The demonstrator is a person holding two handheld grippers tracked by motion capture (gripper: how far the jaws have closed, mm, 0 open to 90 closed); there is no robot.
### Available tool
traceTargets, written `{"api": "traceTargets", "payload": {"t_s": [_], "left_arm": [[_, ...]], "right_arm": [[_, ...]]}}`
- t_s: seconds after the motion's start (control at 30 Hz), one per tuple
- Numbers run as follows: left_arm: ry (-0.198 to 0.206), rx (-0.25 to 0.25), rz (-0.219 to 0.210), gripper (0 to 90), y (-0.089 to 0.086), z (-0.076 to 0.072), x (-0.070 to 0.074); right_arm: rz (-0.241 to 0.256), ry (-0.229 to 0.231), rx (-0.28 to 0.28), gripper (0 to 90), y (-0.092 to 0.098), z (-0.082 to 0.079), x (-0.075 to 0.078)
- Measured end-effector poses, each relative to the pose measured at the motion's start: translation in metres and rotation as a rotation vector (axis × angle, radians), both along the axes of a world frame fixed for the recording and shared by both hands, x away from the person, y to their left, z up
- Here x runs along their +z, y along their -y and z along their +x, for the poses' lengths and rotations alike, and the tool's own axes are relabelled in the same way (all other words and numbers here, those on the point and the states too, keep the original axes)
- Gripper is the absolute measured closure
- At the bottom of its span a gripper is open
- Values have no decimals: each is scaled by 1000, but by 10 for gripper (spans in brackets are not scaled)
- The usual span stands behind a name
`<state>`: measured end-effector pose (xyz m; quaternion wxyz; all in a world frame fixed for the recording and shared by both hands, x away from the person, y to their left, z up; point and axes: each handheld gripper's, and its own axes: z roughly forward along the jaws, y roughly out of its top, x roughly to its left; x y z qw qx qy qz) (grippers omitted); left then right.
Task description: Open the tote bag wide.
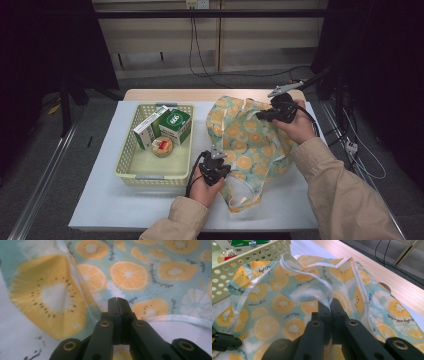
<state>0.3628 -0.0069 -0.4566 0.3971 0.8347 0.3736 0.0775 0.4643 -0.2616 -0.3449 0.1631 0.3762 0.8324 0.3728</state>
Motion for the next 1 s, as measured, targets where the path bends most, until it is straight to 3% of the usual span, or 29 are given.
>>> {"api": "traceTargets", "payload": {"t_s": [0.37,0.57,0.67,0.7,0.77,0.8,0.87,0.93,1.0], "left_arm": [[-8,8,-11,900,-1,1,0],[-13,-6,-58,900,-4,-1,7],[-7,-16,-59,855,-6,-2,15],[6,-4,-65,818,-6,-3,17],[-10,-52,-68,737,-8,-3,23],[-9,-44,-82,698,-7,-4,25],[-10,-33,-73,553,-7,-5,31],[-16,-54,-100,454,-11,-4,39],[-26,-49,-119,299,-14,-3,46]], "right_arm": [[11,11,-12,899,4,-3,4],[11,14,-5,898,2,-4,4],[9,6,-5,898,2,-4,3],[7,5,-4,898,2,-4,2],[7,0,-2,899,1,-4,1],[4,-3,-2,899,0,-4,0],[7,-7,0,899,-1,-5,-2],[5,-8,5,898,-2,-6,-4],[-1,-14,9,899,-3,-6,-5]]}}
